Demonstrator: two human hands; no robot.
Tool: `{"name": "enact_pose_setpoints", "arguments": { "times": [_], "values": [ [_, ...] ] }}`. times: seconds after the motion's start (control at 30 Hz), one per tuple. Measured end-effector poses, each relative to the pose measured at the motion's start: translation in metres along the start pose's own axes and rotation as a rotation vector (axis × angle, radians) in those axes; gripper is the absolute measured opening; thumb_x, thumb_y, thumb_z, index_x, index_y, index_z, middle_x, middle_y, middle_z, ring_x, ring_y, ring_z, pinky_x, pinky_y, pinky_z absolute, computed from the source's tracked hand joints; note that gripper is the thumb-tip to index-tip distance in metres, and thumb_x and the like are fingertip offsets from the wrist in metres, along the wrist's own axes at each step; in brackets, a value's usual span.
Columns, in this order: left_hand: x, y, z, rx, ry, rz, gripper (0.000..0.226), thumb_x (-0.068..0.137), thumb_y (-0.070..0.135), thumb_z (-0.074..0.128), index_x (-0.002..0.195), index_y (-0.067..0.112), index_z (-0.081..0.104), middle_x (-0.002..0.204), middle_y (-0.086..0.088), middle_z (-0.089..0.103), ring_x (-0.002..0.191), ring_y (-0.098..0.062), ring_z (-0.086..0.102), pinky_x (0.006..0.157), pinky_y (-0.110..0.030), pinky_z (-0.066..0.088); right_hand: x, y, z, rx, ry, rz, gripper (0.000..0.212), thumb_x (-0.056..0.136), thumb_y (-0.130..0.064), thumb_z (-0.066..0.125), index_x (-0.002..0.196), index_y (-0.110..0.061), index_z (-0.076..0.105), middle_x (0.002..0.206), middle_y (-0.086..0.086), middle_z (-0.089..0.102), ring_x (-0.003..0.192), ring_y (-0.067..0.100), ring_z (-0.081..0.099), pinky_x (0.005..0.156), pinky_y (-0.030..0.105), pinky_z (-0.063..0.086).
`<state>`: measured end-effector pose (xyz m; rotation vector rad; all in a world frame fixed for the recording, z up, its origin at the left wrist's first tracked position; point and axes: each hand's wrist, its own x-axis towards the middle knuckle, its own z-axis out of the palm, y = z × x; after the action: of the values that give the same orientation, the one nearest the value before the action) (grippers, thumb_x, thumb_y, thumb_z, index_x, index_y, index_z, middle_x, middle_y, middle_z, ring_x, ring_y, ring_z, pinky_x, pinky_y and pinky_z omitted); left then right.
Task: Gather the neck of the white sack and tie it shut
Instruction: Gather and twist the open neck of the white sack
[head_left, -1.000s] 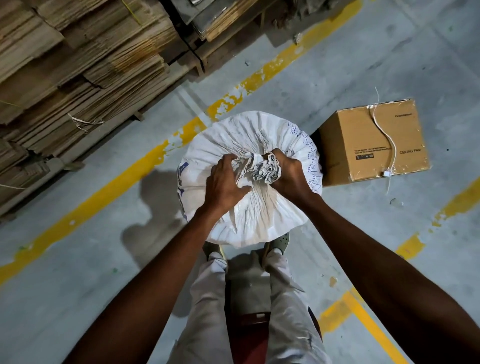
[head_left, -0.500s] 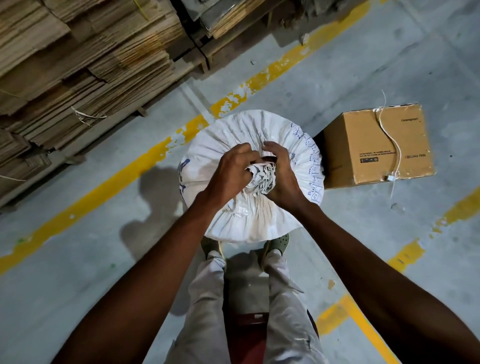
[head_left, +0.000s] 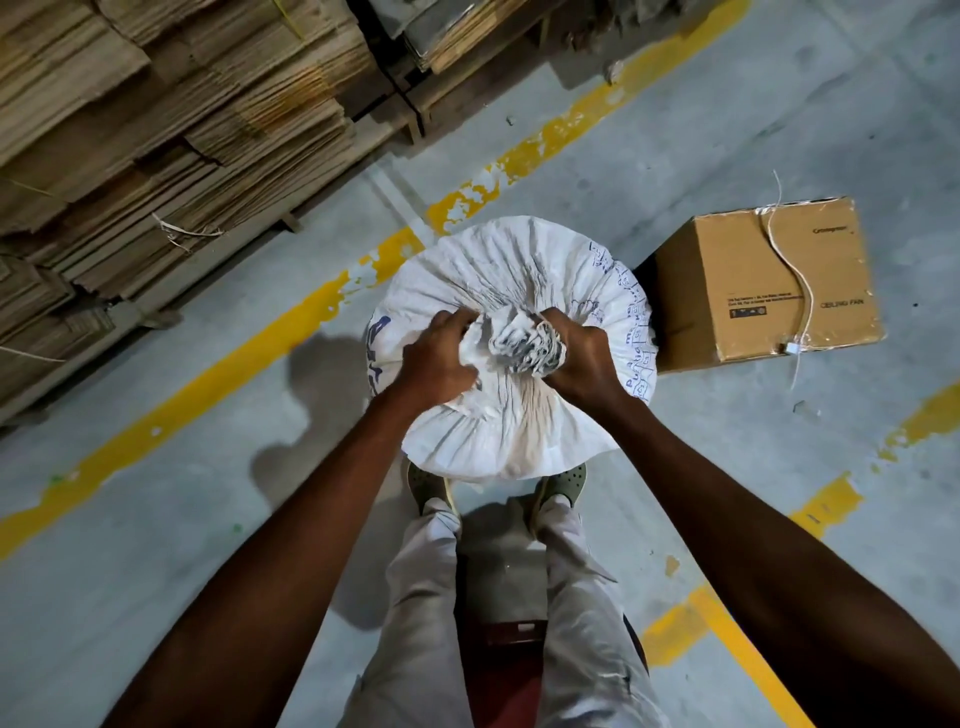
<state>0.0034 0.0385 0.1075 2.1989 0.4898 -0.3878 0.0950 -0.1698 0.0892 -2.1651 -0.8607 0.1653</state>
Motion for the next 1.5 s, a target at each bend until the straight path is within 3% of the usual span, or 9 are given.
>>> {"name": "enact_pose_setpoints", "arguments": {
  "times": [0.1, 0.2, 0.5, 0.67, 0.8, 1.0, 1.23, 1.37, 1.5],
  "values": [
    [0.004, -0.005, -0.032, -0.067, 0.086, 0.059, 0.038, 0.063, -0.002, 0.063, 0.091, 0.02, 0.076, 0.087, -0.001, 0.074, 0.079, -0.013, 0.068, 0.071, -0.029, 0.051, -0.005, 0.001, -0.013, -0.039, -0.117, -0.223, 0.035, 0.084, -0.02, 0.08, 0.116, -0.008, 0.069, 0.104, 0.011, 0.076, 0.097, 0.025, 0.07, 0.076, 0.024, 0.048],
    [0.005, 0.01, -0.047, 0.007, 0.161, 0.241, 0.035, 0.058, -0.001, 0.058, 0.079, 0.019, 0.078, 0.08, 0.0, 0.071, 0.078, -0.02, 0.065, 0.071, -0.037, 0.052, -0.006, 0.003, -0.014, -0.052, -0.157, -0.254, 0.036, 0.088, -0.02, 0.078, 0.119, -0.005, 0.069, 0.111, 0.012, 0.075, 0.102, 0.029, 0.071, 0.083, 0.036, 0.055],
    [0.029, 0.07, -0.051, 0.197, 0.07, 0.62, 0.037, 0.045, -0.002, 0.047, 0.067, 0.013, 0.073, 0.077, -0.008, 0.067, 0.076, -0.029, 0.056, 0.067, -0.029, 0.038, 0.003, -0.014, 0.0, 0.249, 0.009, 0.167, 0.038, 0.082, -0.012, 0.082, 0.106, -0.023, 0.054, 0.092, -0.01, 0.064, 0.082, 0.015, 0.066, 0.067, 0.038, 0.05],
    [0.029, 0.088, -0.03, -0.197, 0.036, 0.443, 0.015, 0.067, 0.001, 0.05, 0.077, 0.004, 0.06, 0.079, -0.01, 0.066, 0.08, -0.024, 0.066, 0.073, -0.033, 0.05, 0.013, -0.027, 0.012, 0.533, -0.012, 0.381, 0.085, 0.062, -0.012, 0.097, 0.126, -0.022, 0.042, 0.112, -0.027, 0.06, 0.101, 0.003, 0.063, 0.082, 0.048, 0.056],
    [0.034, 0.095, -0.028, -0.229, -0.011, 0.419, 0.034, 0.062, -0.017, 0.048, 0.087, 0.004, 0.059, 0.085, -0.005, 0.068, 0.077, -0.018, 0.064, 0.07, -0.03, 0.05, 0.017, -0.028, 0.012, 0.494, -0.015, 0.393, 0.106, 0.055, -0.023, 0.101, 0.145, -0.02, 0.044, 0.14, -0.015, 0.058, 0.127, 0.009, 0.06, 0.097, 0.042, 0.056],
    [0.018, 0.067, -0.033, -0.442, -0.198, 0.248, 0.03, 0.08, -0.021, 0.058, 0.102, -0.004, 0.067, 0.101, -0.012, 0.073, 0.097, -0.011, 0.068, 0.091, -0.023, 0.051, 0.0, -0.029, 0.017, 0.18, 0.044, 0.148, 0.079, 0.075, -0.021, 0.088, 0.14, -0.03, 0.044, 0.126, -0.008, 0.062, 0.112, 0.006, 0.061, 0.094, 0.014, 0.047],
    [-0.028, 0.018, -0.014, -0.657, -0.156, -0.018, 0.092, 0.059, 0.015, 0.093, 0.137, 0.035, 0.05, 0.148, 0.005, 0.047, 0.135, -0.011, 0.048, 0.106, -0.033, 0.048, -0.006, 0.014, 0.046, -0.089, 0.016, -0.138, 0.029, 0.085, -0.019, 0.077, 0.106, 0.0, 0.071, 0.102, 0.013, 0.071, 0.107, 0.023, 0.061, 0.119, 0.042, 0.033],
    [-0.03, 0.023, 0.018, -0.489, 0.087, 0.021, 0.067, 0.049, 0.032, 0.098, 0.106, 0.032, 0.063, 0.111, -0.004, 0.065, 0.105, -0.02, 0.065, 0.093, -0.046, 0.055, -0.014, 0.008, 0.045, -0.029, -0.013, -0.098, 0.039, 0.084, -0.02, 0.079, 0.113, 0.003, 0.069, 0.118, 0.012, 0.063, 0.115, 0.027, 0.062, 0.11, 0.038, 0.043],
    [-0.033, 0.031, 0.024, -0.32, 0.279, 0.146, 0.046, 0.061, 0.023, 0.091, 0.097, 0.024, 0.062, 0.092, 0.002, 0.064, 0.084, -0.014, 0.06, 0.079, -0.031, 0.051, -0.014, -0.004, 0.033, 0.259, 0.162, 0.043, 0.078, 0.068, -0.013, 0.094, 0.129, 0.004, 0.048, 0.14, 0.01, 0.042, 0.129, 0.033, 0.052, 0.103, 0.03, 0.048]
  ]
}}
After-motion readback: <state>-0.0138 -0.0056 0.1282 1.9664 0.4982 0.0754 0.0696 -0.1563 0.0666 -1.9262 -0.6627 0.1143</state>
